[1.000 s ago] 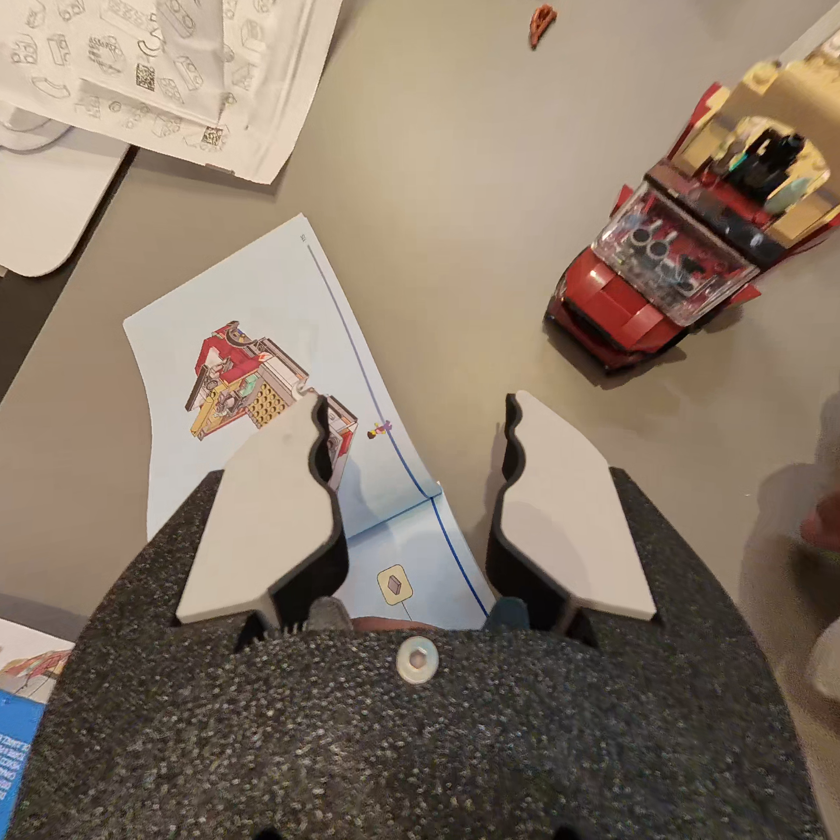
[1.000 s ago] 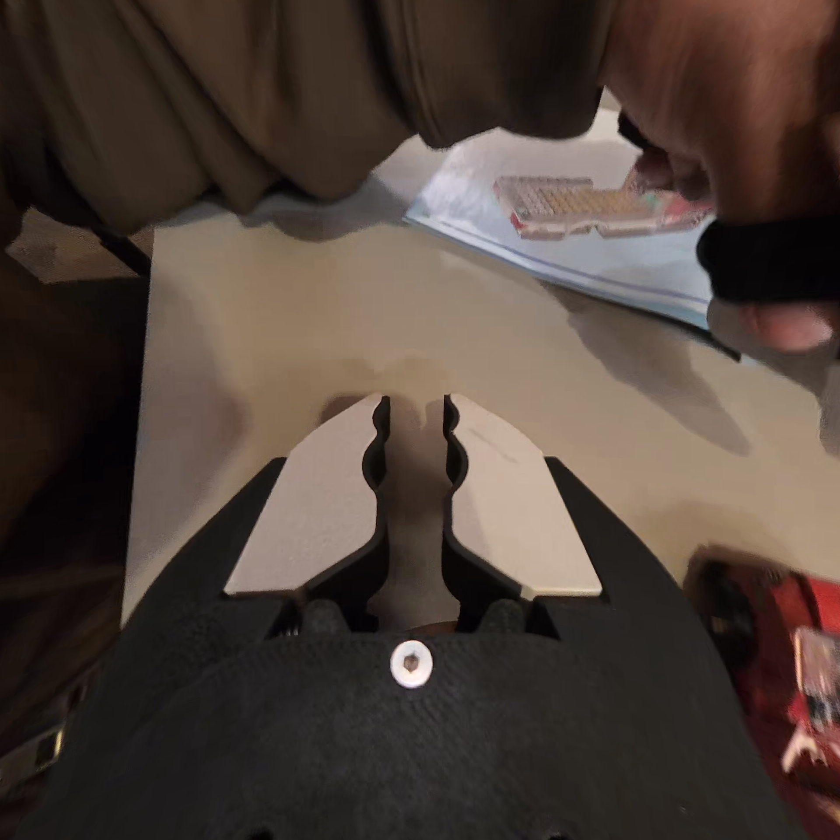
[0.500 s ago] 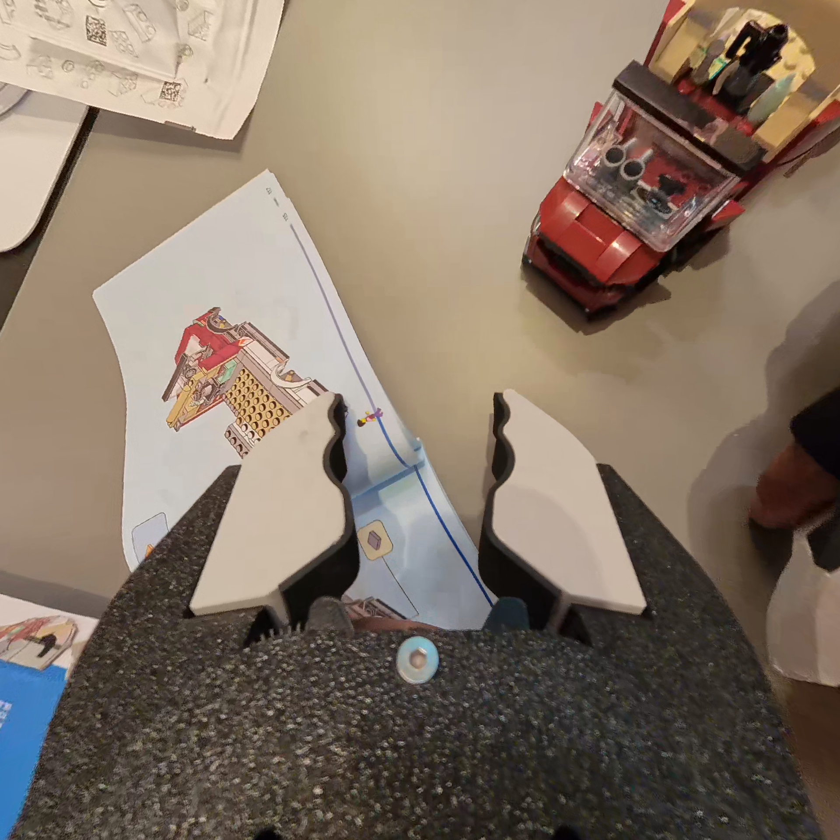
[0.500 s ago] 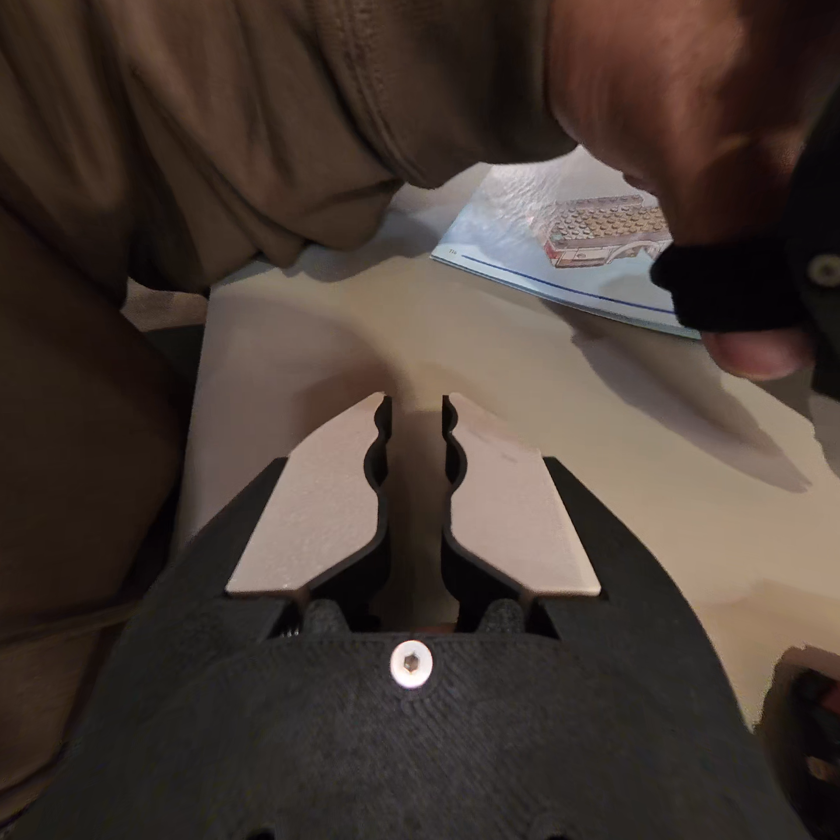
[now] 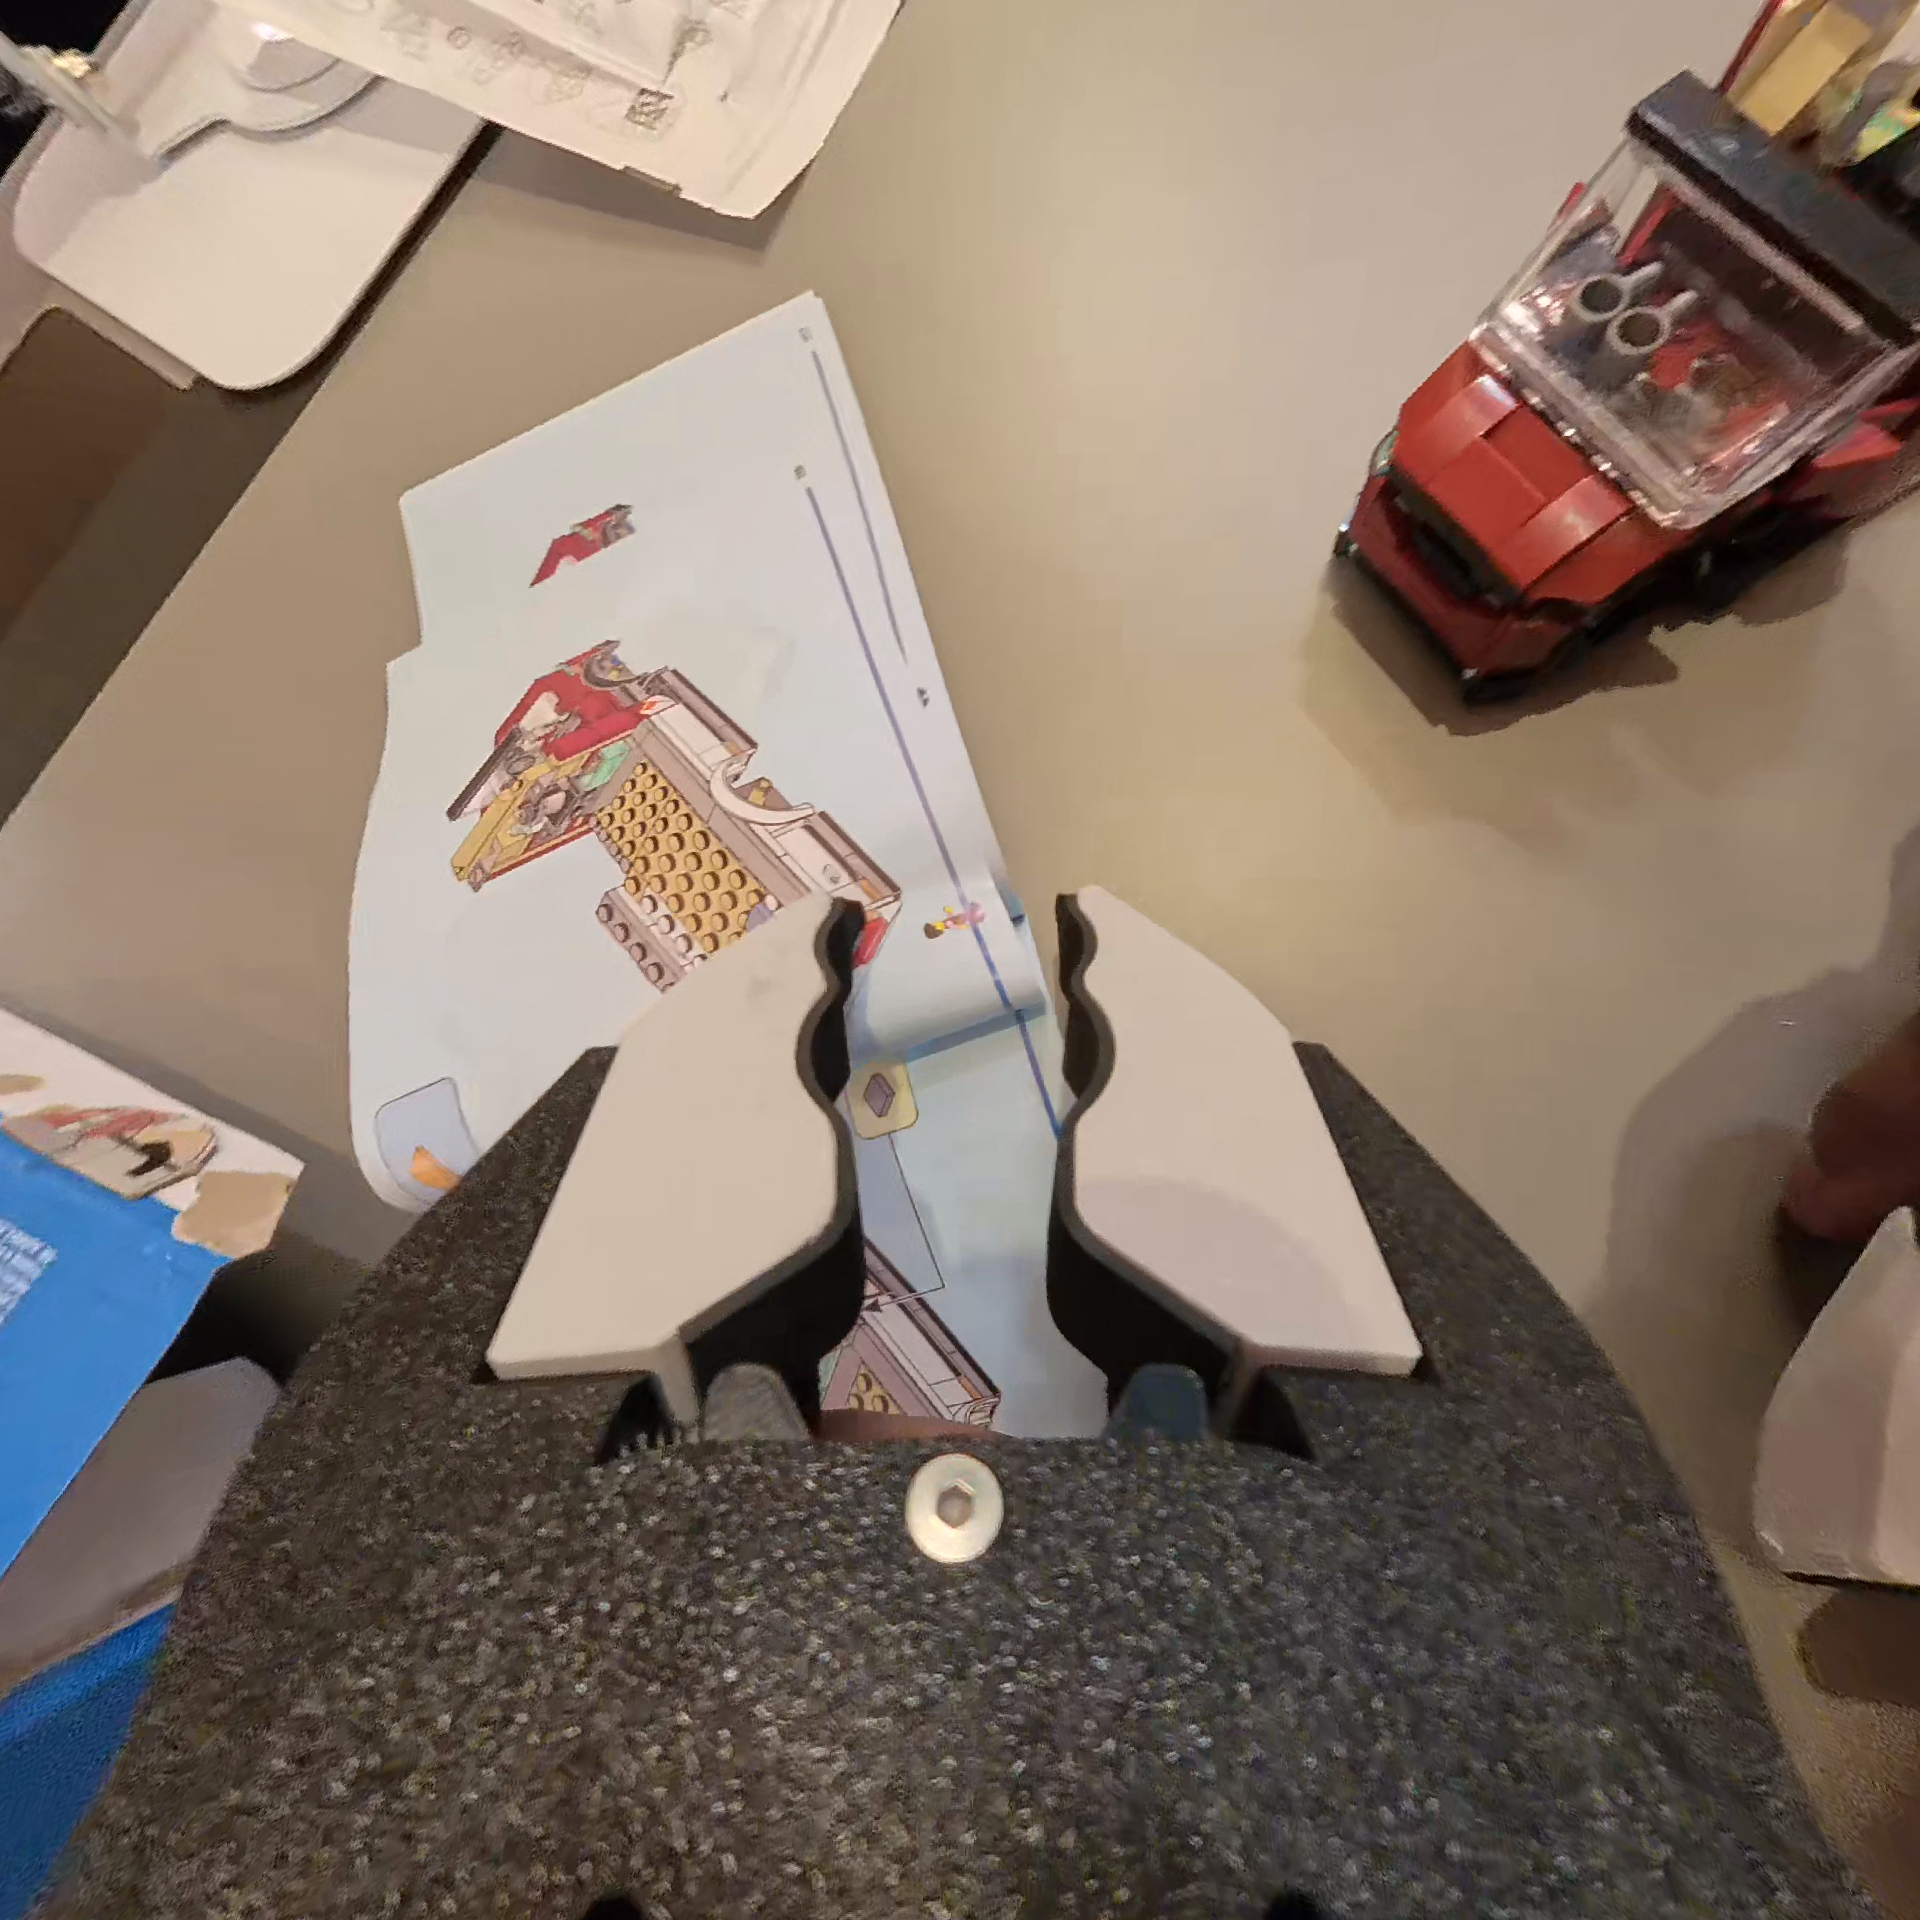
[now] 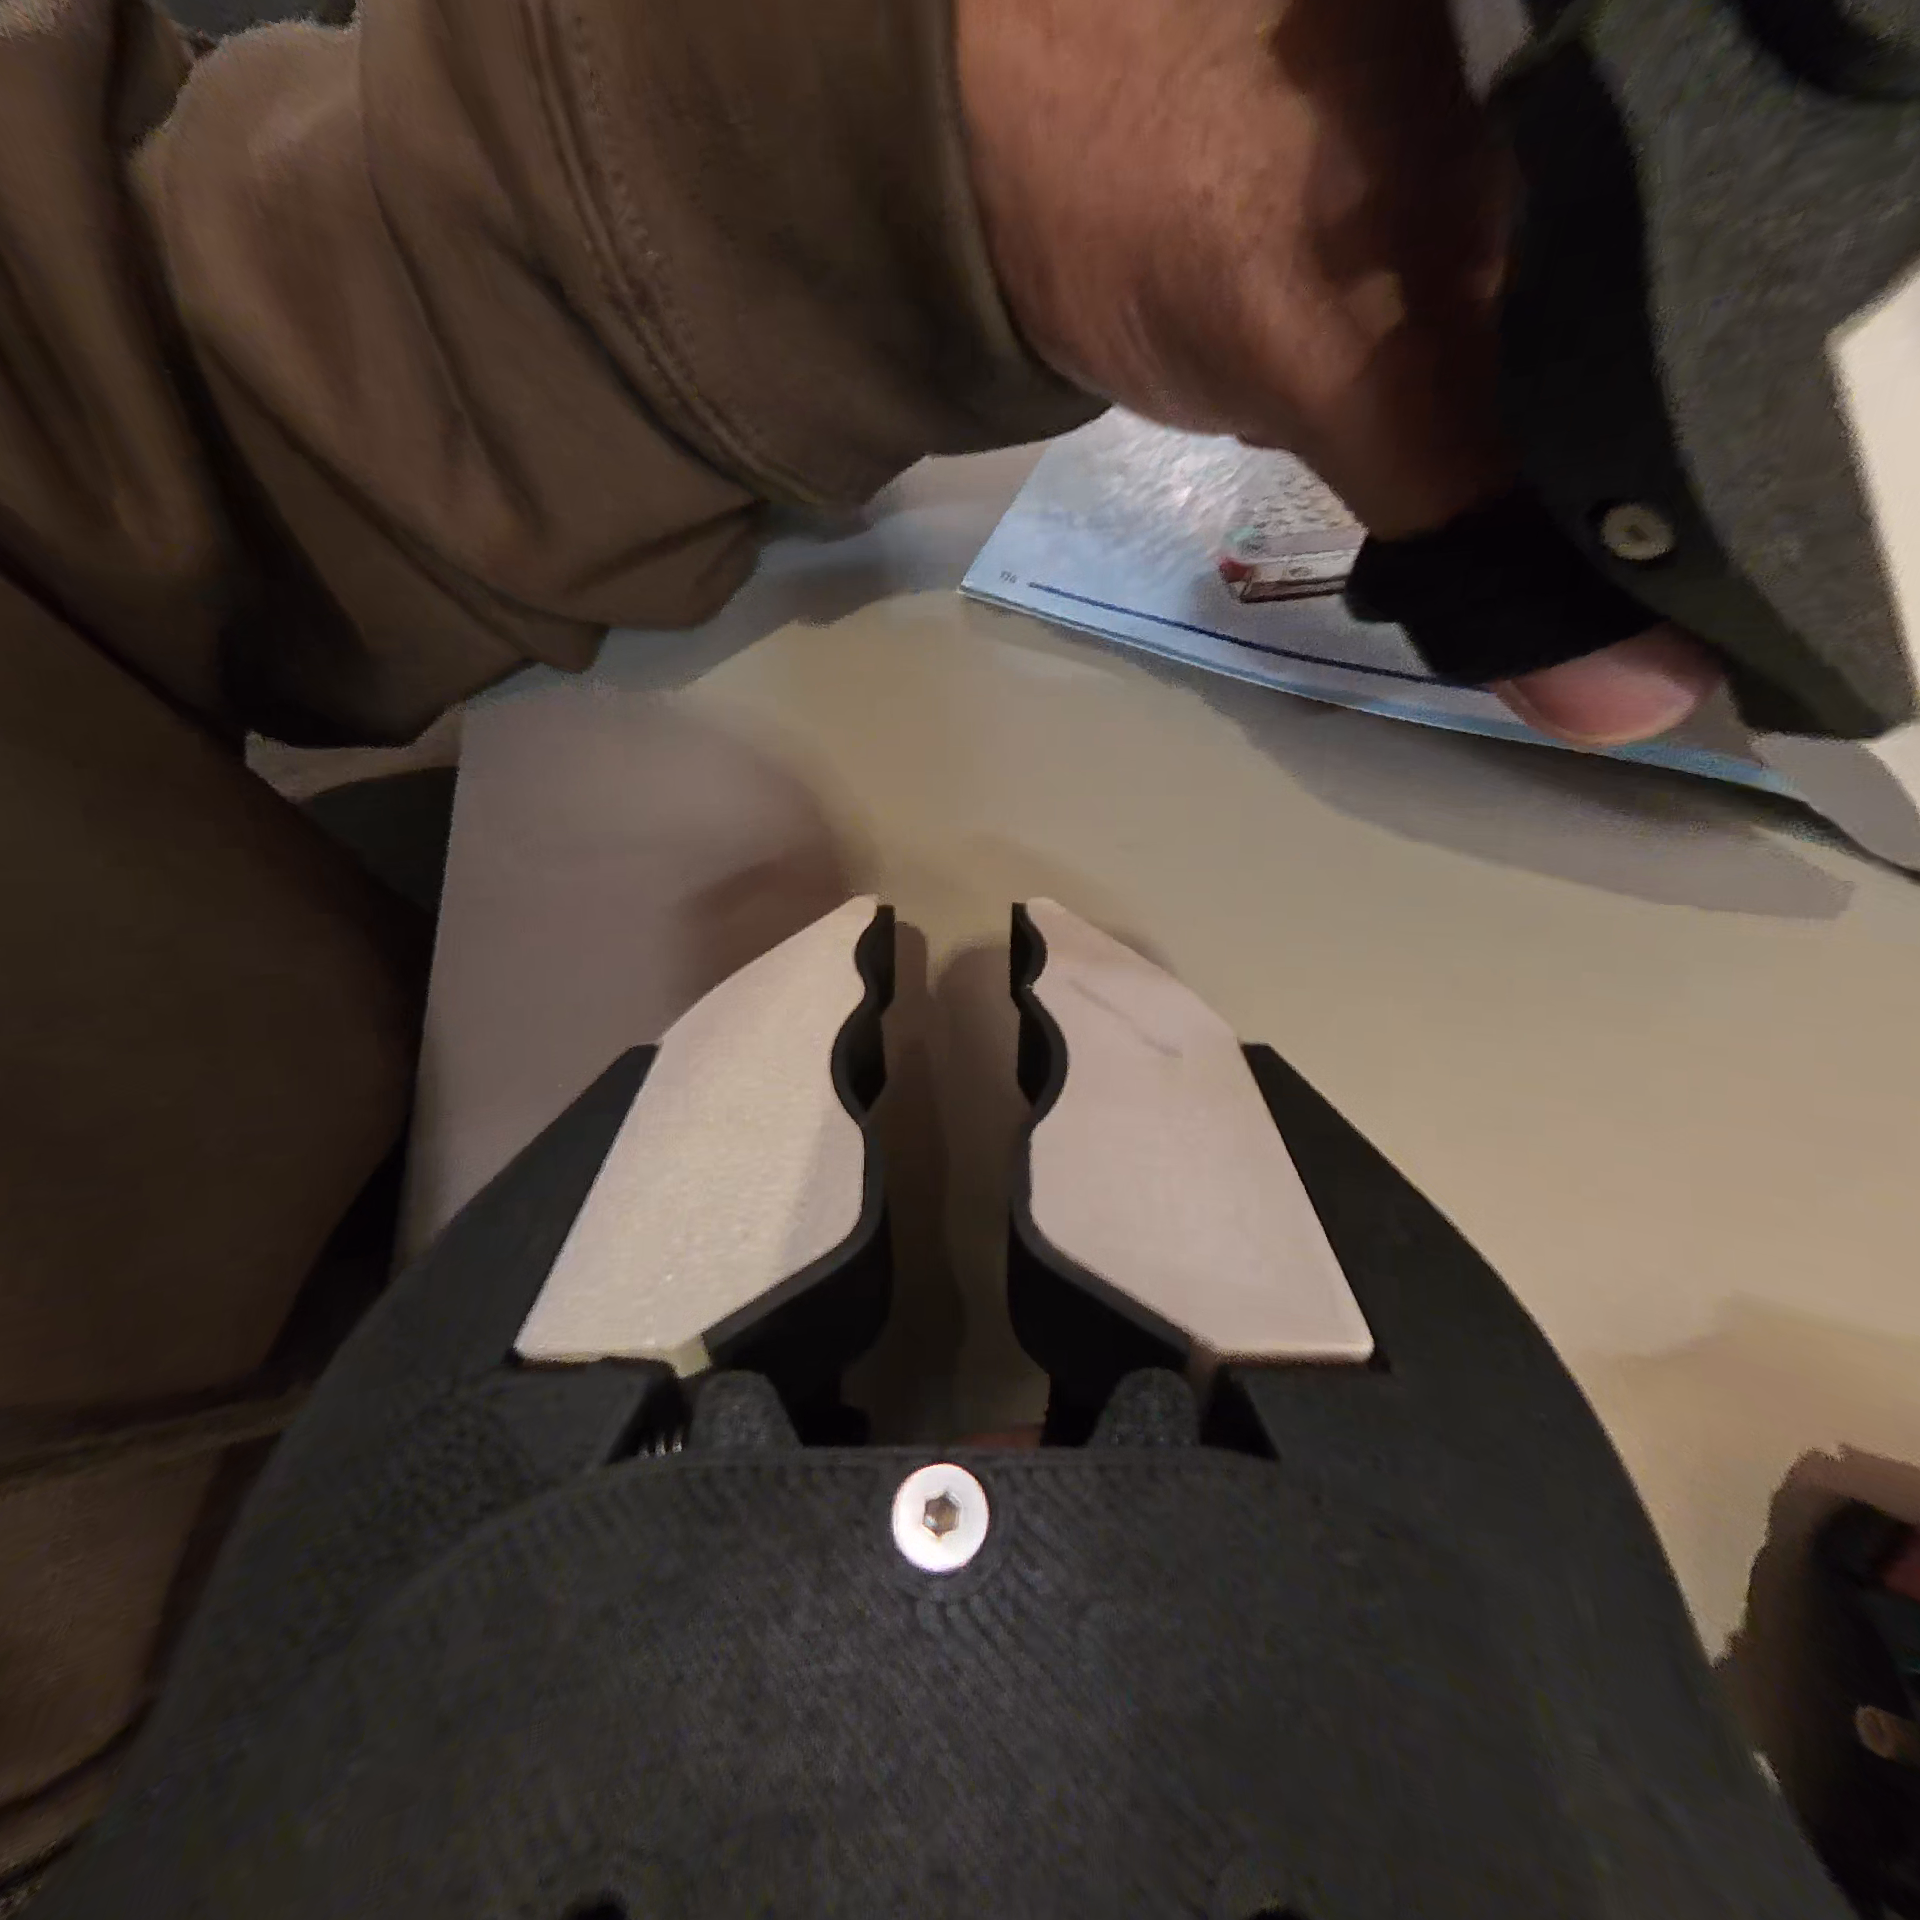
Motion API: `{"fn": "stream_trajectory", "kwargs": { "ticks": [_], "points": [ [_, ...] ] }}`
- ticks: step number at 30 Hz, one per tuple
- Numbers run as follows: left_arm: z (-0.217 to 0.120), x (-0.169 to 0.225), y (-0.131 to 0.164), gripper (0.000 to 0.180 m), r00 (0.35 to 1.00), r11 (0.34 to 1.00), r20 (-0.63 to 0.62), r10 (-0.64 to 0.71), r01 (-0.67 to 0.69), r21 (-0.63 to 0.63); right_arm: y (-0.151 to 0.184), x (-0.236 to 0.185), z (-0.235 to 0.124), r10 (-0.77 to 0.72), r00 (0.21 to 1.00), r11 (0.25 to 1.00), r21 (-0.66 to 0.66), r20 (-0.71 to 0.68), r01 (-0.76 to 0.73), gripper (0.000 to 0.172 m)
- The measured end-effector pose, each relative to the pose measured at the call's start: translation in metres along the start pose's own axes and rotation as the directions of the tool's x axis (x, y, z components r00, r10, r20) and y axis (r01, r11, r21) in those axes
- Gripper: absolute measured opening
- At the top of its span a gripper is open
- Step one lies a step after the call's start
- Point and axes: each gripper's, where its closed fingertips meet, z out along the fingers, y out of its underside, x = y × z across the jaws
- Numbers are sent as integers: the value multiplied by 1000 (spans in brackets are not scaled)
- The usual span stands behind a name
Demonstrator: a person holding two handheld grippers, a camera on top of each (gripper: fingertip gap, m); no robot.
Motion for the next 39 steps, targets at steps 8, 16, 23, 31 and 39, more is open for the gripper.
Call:
{"fn": "stream_trajectory", "kwargs": {
  "ticks": [8,16,23,31,39],
  "points": [
    [-7,-8,2,40,993,999,115,-19,14,42,-17,51,-27,251,940,952,236,-233,-196,25],
    [-18,-2,17,42,983,997,177,-51,40,66,-40,80,-56,403,877,842,482,-260,-244,36],
    [-29,2,27,44,980,995,187,-66,50,88,-56,91,-57,479,858,774,550,-185,-314,40],
    [-34,5,35,45,983,992,159,-93,77,104,-54,119,-24,557,814,767,479,-166,-427,44],
    [-38,2,34,46,982,987,153,-111,91,129,-58,139,-45,529,775,784,547,-344,-293,49]
  ]
}}
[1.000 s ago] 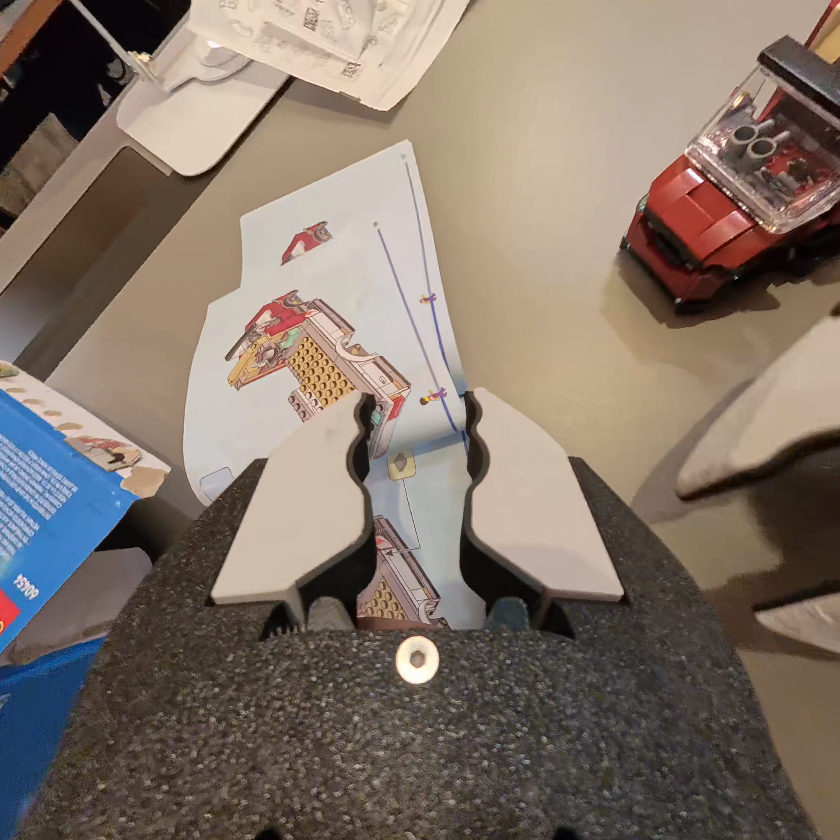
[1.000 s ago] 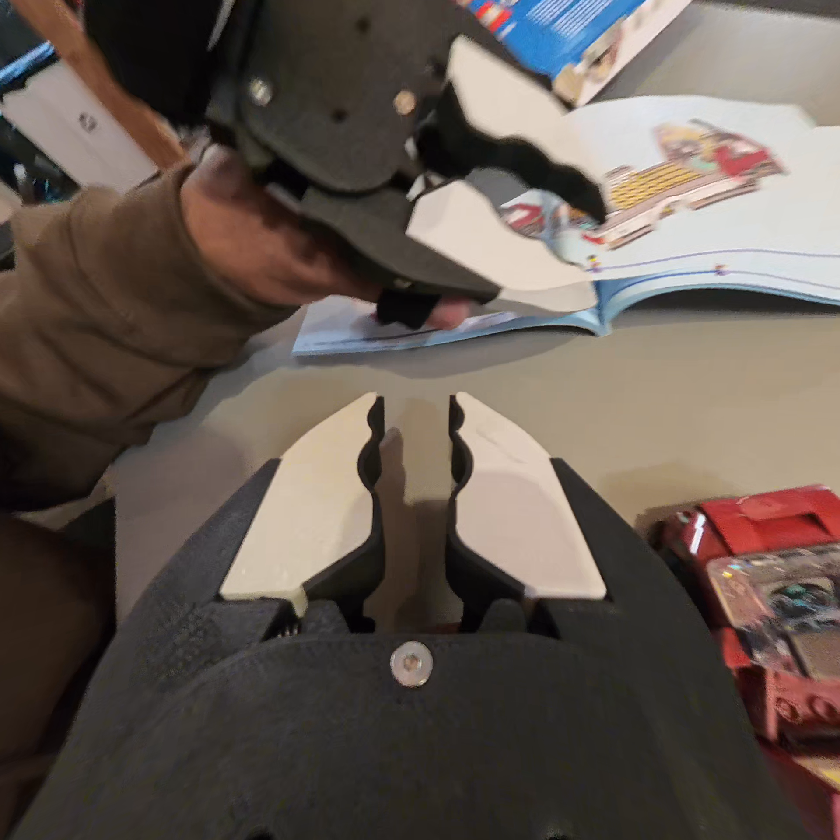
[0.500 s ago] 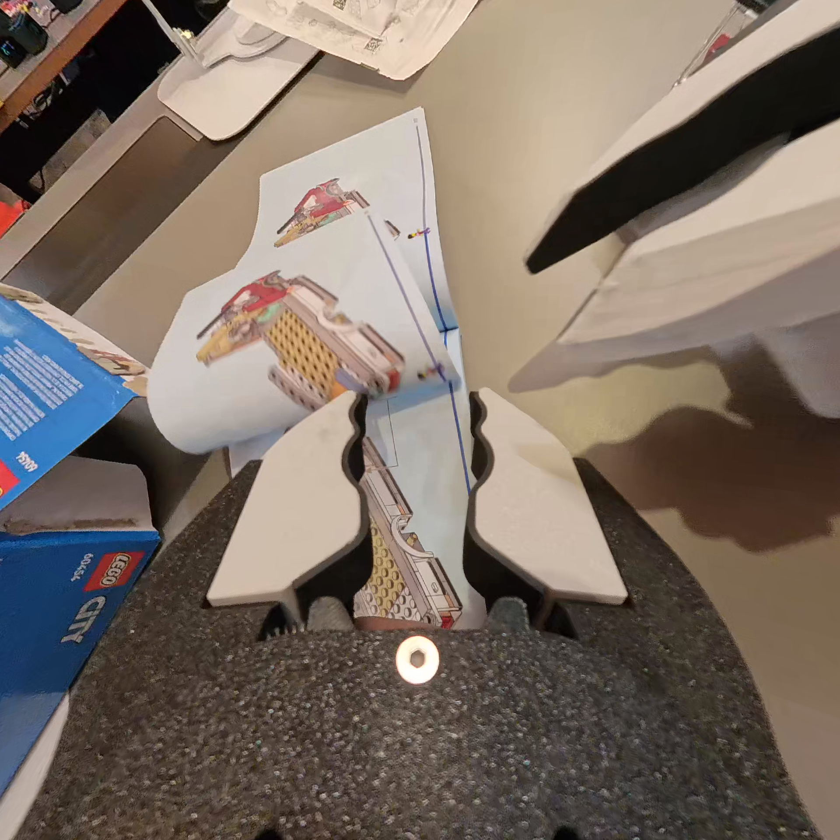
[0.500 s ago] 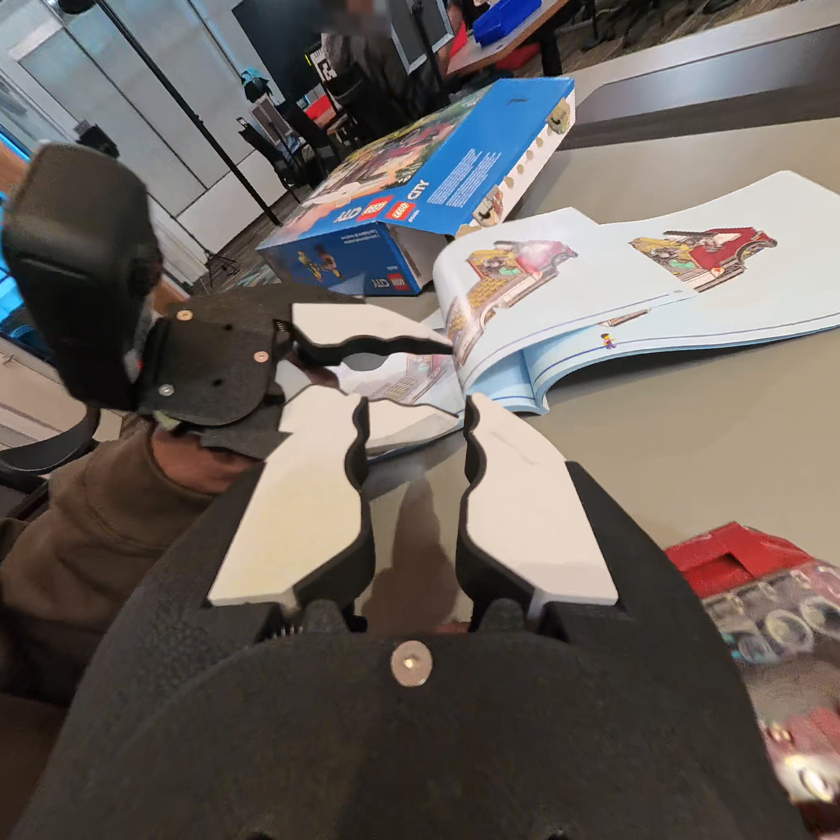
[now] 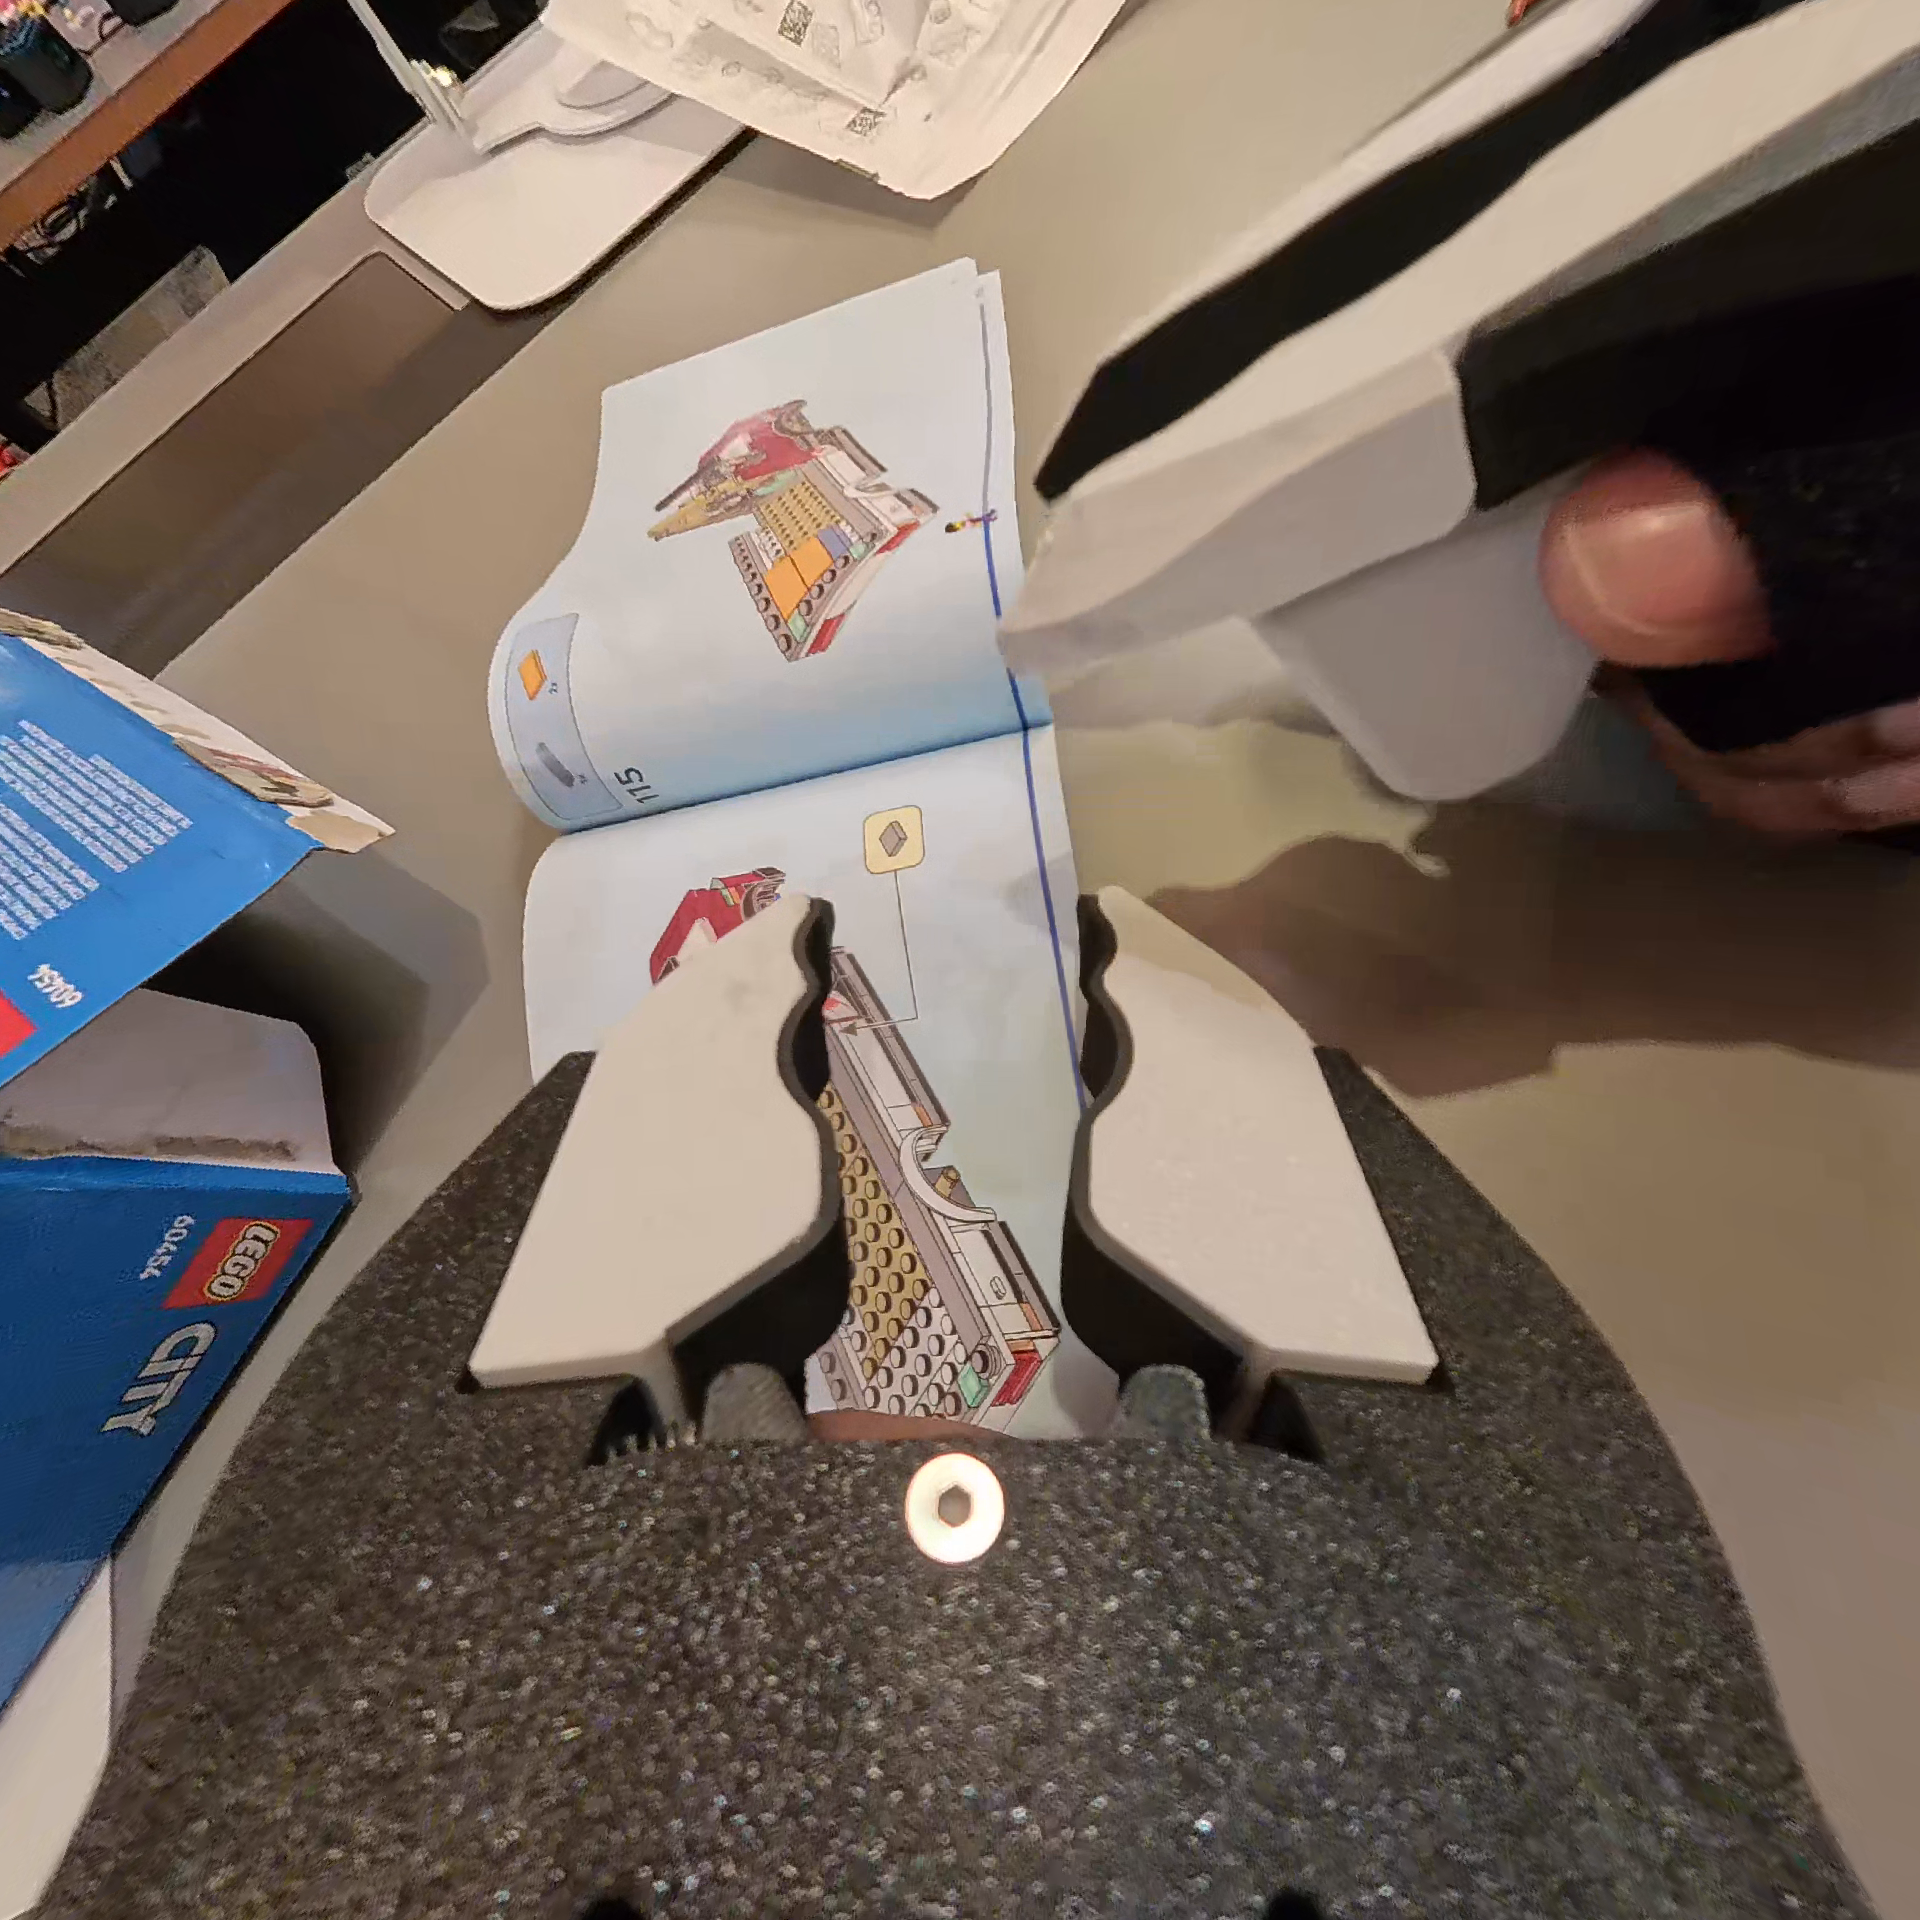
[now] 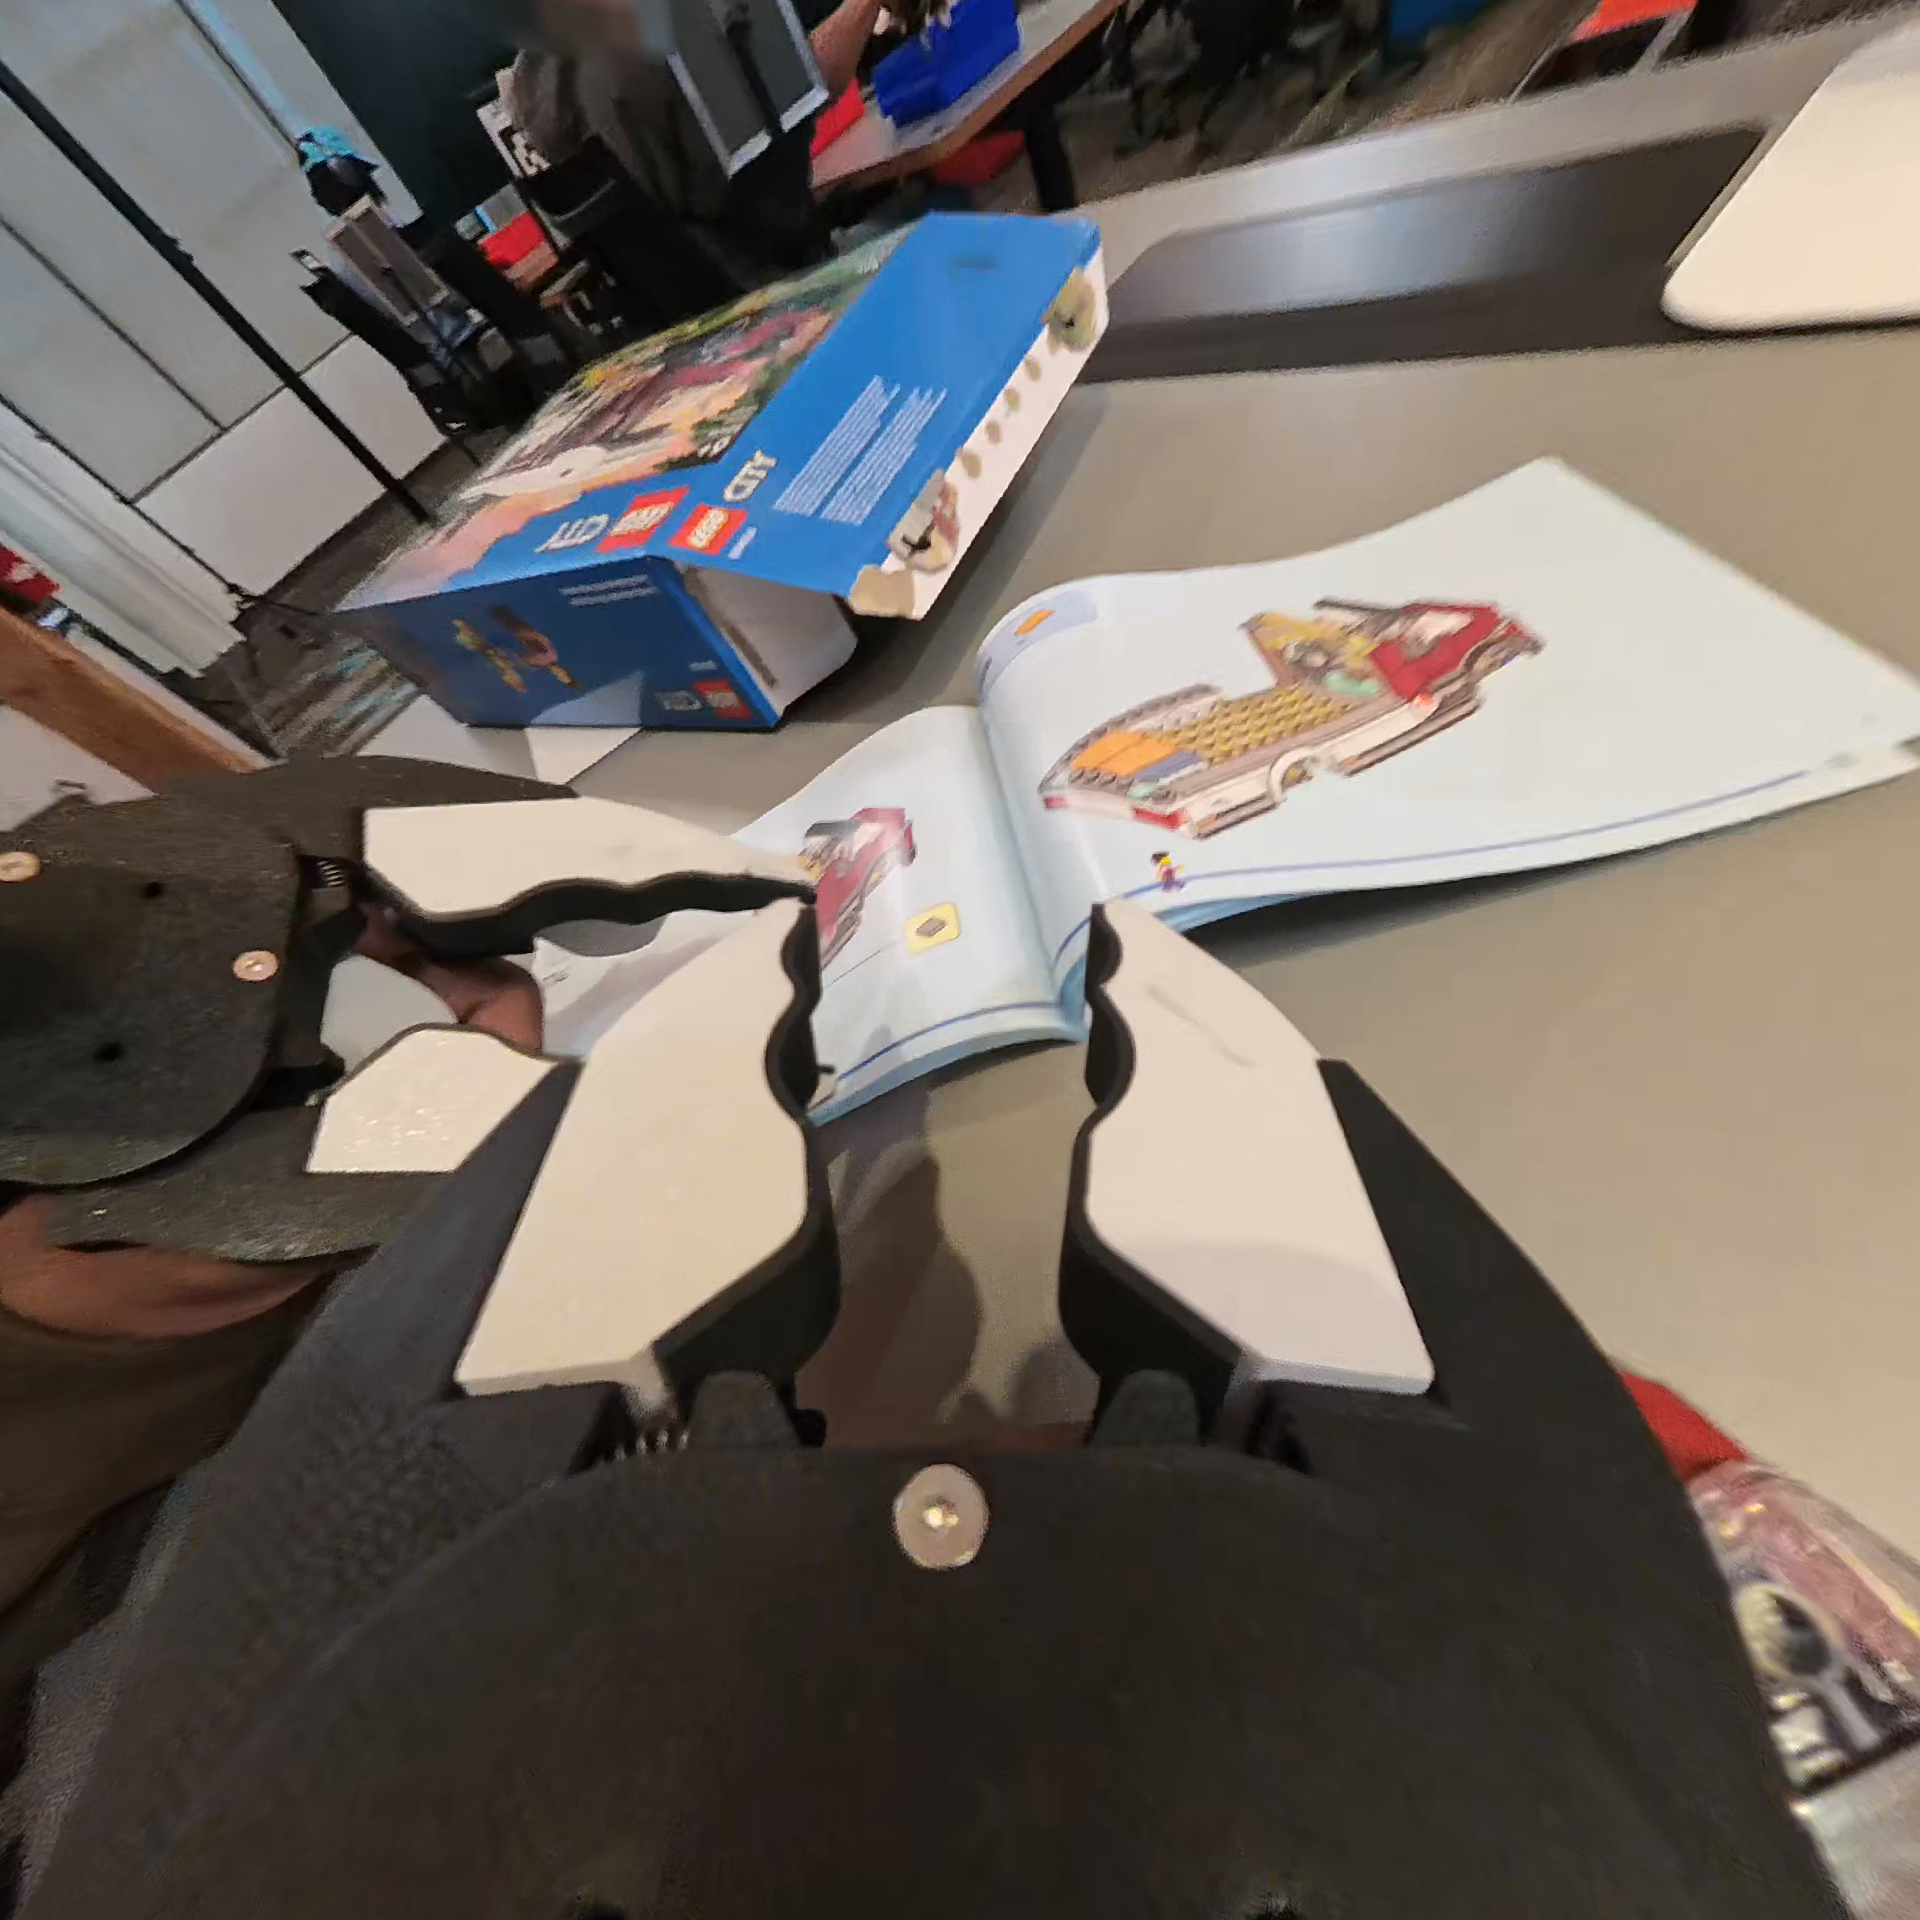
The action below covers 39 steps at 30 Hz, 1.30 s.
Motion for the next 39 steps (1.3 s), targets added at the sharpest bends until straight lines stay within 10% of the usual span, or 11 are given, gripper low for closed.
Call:
{"fn": "stream_trajectory", "kwargs": {
  "ticks": [21,39],
  "points": [
    [-12,-79,-2,58,971,972,-61,-231,234,36,-3,42,39,-268,952,939,-261,-147,224,113],
    [-31,-87,11,58,869,870,-197,-454,480,114,34,-32,32,-374,919,871,-292,127,395,95]
  ]
}}
